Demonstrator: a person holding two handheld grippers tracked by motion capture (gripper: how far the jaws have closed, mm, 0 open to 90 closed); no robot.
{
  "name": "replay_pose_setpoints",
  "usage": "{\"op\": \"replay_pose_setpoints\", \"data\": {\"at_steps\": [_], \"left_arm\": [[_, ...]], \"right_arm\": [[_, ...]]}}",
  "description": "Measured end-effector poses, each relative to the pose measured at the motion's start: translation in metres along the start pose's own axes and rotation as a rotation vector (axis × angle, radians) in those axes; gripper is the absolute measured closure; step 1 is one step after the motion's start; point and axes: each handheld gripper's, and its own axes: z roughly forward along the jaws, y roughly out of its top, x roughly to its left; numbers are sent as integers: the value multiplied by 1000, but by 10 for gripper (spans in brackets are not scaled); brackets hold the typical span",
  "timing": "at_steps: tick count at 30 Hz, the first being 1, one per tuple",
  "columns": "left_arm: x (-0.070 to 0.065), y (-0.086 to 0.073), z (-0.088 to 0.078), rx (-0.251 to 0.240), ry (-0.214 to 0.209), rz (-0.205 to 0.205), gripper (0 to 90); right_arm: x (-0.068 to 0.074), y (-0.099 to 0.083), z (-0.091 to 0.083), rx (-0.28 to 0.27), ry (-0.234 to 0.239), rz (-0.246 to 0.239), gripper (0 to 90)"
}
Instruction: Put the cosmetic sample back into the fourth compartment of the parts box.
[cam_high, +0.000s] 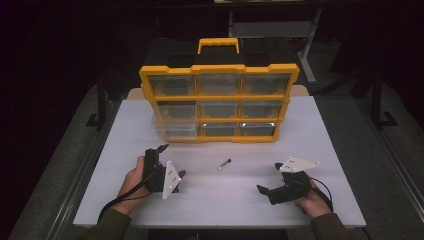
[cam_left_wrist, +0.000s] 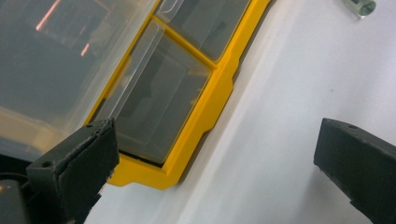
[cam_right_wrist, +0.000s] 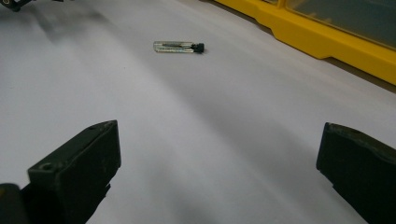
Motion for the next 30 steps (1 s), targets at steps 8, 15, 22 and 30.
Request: {"op": "replay_pose_setpoints", "data": {"at_steps": [8,15,22,30], "left_arm": [[3,-2,1,9,-43,-100,0],[9,-4,2,13,-72,-194,0],[12,-5,2,24,-89,-249,0],[16,-8,3,19,-111,-316,0]], "right_arm": [[0,0,0,2,0,-4,0],[0,0,0,3,1,-2,0],[1,0,0,5,1,-1,0],[0,0,0,2,2,-4,0]]}}
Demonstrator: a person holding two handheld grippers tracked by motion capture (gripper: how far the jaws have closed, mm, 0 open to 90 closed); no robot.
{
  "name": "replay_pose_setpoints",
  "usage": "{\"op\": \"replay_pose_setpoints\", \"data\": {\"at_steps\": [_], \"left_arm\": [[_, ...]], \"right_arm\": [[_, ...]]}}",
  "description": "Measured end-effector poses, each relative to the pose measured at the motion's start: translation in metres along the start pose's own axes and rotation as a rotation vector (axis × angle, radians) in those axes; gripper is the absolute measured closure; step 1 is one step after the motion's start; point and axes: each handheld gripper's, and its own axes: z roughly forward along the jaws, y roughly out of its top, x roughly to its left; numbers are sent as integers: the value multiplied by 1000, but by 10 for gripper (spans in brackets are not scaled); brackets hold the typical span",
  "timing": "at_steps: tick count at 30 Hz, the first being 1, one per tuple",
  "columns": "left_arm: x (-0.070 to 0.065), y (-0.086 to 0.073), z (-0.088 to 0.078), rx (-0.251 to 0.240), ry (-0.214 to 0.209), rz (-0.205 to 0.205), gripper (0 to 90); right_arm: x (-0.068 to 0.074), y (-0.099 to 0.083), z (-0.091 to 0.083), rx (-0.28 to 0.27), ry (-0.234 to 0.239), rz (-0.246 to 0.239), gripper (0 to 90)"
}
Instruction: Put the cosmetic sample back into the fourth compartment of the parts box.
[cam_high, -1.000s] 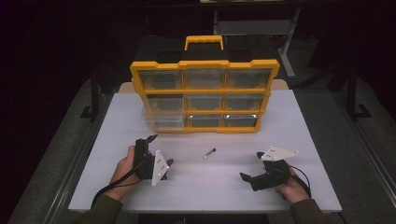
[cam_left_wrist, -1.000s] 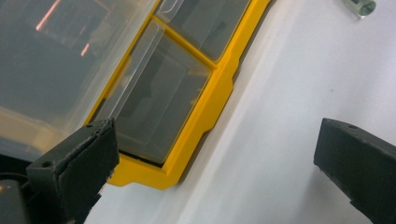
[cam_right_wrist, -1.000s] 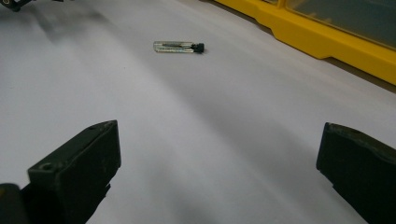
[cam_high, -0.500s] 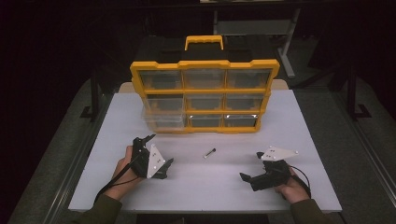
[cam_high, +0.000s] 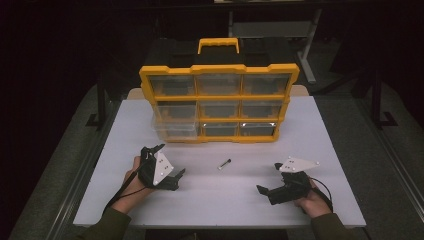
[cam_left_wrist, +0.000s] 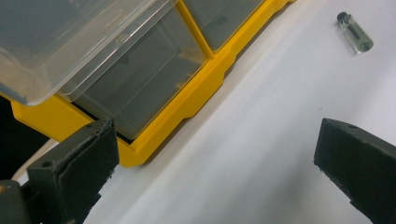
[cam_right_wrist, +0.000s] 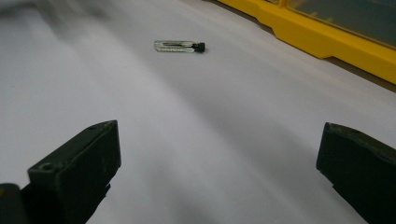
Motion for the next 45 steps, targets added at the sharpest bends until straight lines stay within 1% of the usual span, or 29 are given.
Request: {"op": "replay_pose_setpoints", "data": {"at_steps": [2,9,12,14,16,18,19,20,21,23,24,26,27,29,30,31,33,37,42,43,45], "left_arm": [[0,0,0,-4,-10,-30,0],[5,0,0,-11,-38,-96,0],[7,0,-1,-6,-55,-120,0],[8,0,-1,-15,-76,-164,0],[9,0,-1,-24,-89,-193,0],[11,0,-1,-27,-101,-214,0],[13,0,-1,-24,-105,-218,0],[14,0,-1,-27,-112,-233,0],[15,0,-1,-24,-119,-238,0],[17,-1,-1,-28,-129,-267,0],[18,-1,-1,-31,-132,-264,0],[19,-1,-2,-30,-138,-279,0],[18,-1,-2,-31,-148,-306,0],[19,-1,-2,-36,-157,-331,0],[20,-1,-2,-37,-163,-335,0],[21,-1,-3,-27,-172,-342,0],[22,-2,-3,-36,-198,-391,0],[24,-2,-3,-46,-205,-404,0],[25,-3,-4,-41,-214,-397,0],[26,-4,-5,-49,-218,-387,0],[26,-6,-9,-63,-231,-394,0]], "right_arm": [[0,0,0,1,0,1,0],[0,0,0,1,1,2,0],[0,0,0,2,1,2,0],[0,0,0,-1,1,0,0],[0,0,0,2,1,3,0],[0,0,0,3,1,3,0],[0,0,0,2,1,2,0],[0,0,0,2,1,2,0],[0,0,0,2,1,2,0],[0,0,0,1,2,2,0],[0,0,0,2,2,2,0],[0,0,0,2,2,2,0],[0,0,0,3,2,3,0],[0,0,0,1,1,1,0],[0,0,0,1,1,0,0],[0,0,0,2,1,2,0],[0,0,0,2,1,3,0],[0,0,0,3,2,4,0],[0,0,0,1,1,0,0],[0,0,0,0,0,0,0],[0,0,-1,0,-1,5,0]]}}
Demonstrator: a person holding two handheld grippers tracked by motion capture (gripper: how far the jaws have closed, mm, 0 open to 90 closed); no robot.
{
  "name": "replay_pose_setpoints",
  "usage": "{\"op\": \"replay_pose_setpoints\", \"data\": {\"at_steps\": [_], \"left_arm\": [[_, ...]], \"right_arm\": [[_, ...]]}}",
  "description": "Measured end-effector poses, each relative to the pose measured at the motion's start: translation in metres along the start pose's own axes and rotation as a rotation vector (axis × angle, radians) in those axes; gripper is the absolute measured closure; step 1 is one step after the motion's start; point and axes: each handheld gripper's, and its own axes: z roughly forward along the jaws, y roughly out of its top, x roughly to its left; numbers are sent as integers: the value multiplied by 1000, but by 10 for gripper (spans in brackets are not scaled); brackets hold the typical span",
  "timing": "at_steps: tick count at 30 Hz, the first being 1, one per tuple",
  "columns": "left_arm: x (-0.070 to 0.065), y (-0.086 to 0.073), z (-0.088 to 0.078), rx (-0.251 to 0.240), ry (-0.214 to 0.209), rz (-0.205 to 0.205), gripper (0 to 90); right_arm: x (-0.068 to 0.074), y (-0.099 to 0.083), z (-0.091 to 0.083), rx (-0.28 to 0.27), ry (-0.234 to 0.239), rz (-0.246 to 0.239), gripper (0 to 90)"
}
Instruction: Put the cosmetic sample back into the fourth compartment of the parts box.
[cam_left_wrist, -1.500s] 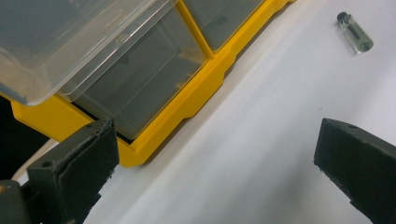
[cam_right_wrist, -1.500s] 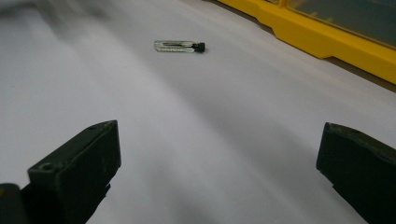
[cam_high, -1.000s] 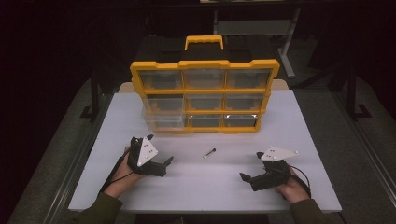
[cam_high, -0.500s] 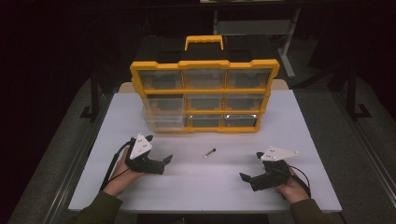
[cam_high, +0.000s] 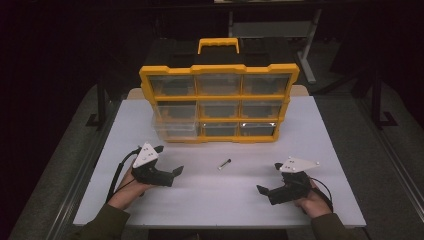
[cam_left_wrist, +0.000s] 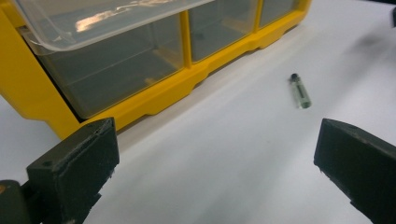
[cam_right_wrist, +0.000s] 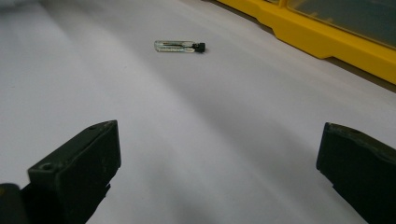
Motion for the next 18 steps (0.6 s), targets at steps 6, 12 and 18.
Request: {"op": "replay_pose_setpoints", "data": {"at_steps": [6,12,18], "left_arm": [[-4,-7,-13,-38,-28,5,0],[-6,-20,-29,-52,-49,5,0],[-5,-24,-30,-58,-63,-2,0]], "right_arm": [[0,0,1,1,2,-3,0],[2,1,2,8,2,-2,0],[2,3,4,5,2,-3,0]]}}
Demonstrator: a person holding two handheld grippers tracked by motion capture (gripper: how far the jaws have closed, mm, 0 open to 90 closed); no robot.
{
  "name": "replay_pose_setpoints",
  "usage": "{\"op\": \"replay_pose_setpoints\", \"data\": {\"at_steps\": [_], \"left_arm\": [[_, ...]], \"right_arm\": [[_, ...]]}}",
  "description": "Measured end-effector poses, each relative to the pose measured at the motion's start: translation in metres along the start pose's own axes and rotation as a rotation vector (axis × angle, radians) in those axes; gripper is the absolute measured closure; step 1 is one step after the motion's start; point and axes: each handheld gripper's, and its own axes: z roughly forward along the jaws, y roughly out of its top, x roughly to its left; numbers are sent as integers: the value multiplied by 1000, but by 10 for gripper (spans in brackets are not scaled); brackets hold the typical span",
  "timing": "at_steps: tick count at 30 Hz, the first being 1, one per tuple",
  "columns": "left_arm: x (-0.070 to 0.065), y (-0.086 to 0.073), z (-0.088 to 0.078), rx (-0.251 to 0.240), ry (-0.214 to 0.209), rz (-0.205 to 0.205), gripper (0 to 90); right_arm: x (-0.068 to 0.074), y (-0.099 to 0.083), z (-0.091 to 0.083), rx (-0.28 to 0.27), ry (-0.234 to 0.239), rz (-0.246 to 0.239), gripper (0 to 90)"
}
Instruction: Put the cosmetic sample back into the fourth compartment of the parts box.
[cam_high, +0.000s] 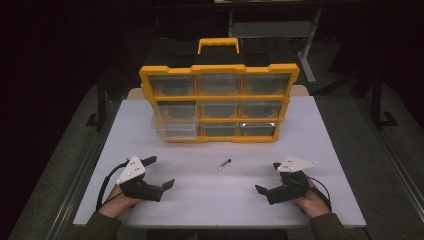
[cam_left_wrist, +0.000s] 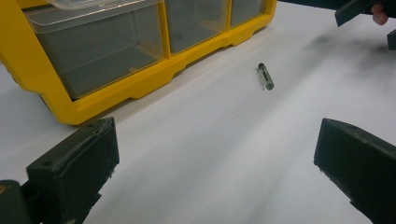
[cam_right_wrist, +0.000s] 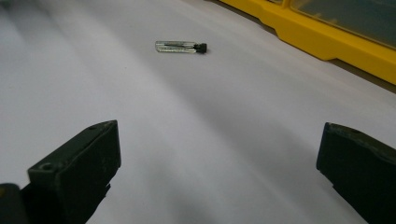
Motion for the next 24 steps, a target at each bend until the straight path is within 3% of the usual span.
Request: {"op": "replay_pose_setpoints", "data": {"at_steps": [9,16,20,24], "left_arm": [[1,-2,2,-3,-8,-8,0],[3,-2,2,8,-8,-4,0],[3,-2,2,14,-4,-13,0],[3,-2,3,14,-6,-15,0]], "right_arm": [[0,9,4,-13,1,35,0],[2,17,12,2,-6,20,0],[0,24,17,5,13,12,0],[-3,30,19,3,31,40,0]]}}
